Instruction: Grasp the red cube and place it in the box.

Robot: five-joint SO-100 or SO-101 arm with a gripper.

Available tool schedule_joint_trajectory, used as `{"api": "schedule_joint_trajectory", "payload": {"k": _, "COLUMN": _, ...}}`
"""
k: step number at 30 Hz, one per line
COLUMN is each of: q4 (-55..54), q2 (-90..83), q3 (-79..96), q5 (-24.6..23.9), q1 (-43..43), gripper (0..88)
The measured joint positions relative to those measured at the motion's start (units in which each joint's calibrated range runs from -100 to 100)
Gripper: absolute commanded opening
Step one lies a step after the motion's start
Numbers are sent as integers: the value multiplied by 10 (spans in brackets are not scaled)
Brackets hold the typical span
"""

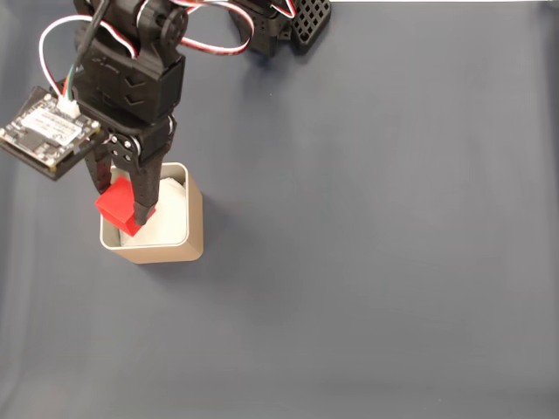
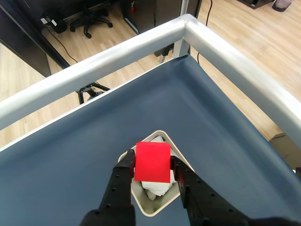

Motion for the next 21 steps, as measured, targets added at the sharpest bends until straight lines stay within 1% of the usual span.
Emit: {"api": "schedule_joint_trajectory", "payload": {"k": 21, "q4": -13, "q2": -14, "q3": 41, "q5": 15, "q1": 0, "gripper": 8}}
